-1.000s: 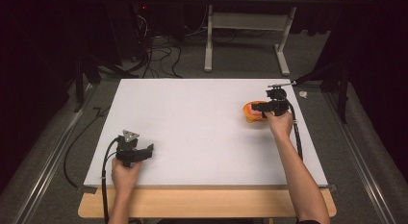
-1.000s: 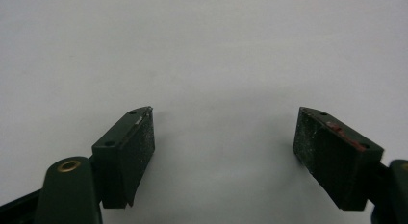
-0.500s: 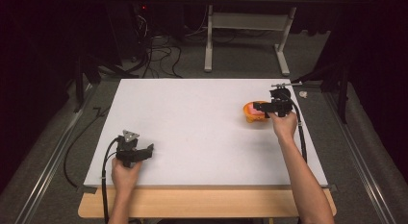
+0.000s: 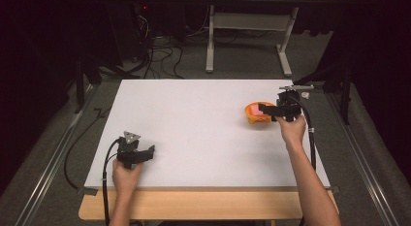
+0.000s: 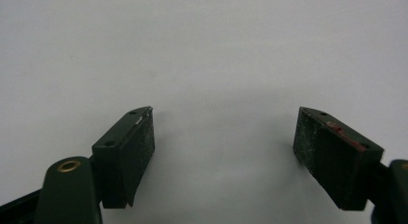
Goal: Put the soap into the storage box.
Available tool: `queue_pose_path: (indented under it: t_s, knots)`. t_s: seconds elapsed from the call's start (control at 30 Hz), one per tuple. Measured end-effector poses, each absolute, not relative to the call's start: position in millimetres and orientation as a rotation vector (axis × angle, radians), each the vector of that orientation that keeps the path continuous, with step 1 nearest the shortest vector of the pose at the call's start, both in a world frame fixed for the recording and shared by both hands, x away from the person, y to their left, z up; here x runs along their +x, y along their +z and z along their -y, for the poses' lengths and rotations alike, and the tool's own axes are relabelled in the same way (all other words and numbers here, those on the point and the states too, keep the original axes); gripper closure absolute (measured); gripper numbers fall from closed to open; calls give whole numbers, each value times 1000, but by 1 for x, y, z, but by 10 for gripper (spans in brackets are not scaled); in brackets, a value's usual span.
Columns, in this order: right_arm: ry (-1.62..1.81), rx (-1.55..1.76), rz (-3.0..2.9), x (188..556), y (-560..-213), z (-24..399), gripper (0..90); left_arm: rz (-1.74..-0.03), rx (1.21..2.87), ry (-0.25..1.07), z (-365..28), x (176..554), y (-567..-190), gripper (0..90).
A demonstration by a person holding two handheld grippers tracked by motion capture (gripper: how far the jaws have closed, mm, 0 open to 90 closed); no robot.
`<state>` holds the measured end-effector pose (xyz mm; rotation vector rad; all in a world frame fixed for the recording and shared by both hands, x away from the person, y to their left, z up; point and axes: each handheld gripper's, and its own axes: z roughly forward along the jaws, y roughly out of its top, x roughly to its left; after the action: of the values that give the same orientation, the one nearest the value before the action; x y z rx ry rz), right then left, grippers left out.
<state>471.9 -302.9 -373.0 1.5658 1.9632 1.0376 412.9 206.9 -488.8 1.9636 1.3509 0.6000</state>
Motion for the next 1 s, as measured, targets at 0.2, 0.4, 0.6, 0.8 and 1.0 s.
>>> queue_pose_path:
  t_s: [0.2, 0.4, 0.6, 0.8, 1.0]
  knots:
    - [1068, 1506, -1954, 461, -367, 300, 189, -1350, 1964, 603, -207, 413, -489, 225]
    - [1084, 1489, -1947, 450, -365, 303, 191, -1351, 1963, 600, -207, 413, -489, 226]
    - [1121, 1459, -1931, 437, -362, 307, 195, -1350, 1964, 602, -207, 413, -489, 225]
    - [1150, 1439, -1932, 425, -362, 306, 196, -1351, 1964, 601, -207, 413, -489, 225]
    - [1165, 1424, -1933, 416, -364, 305, 197, -1352, 1963, 598, -207, 413, -489, 226]
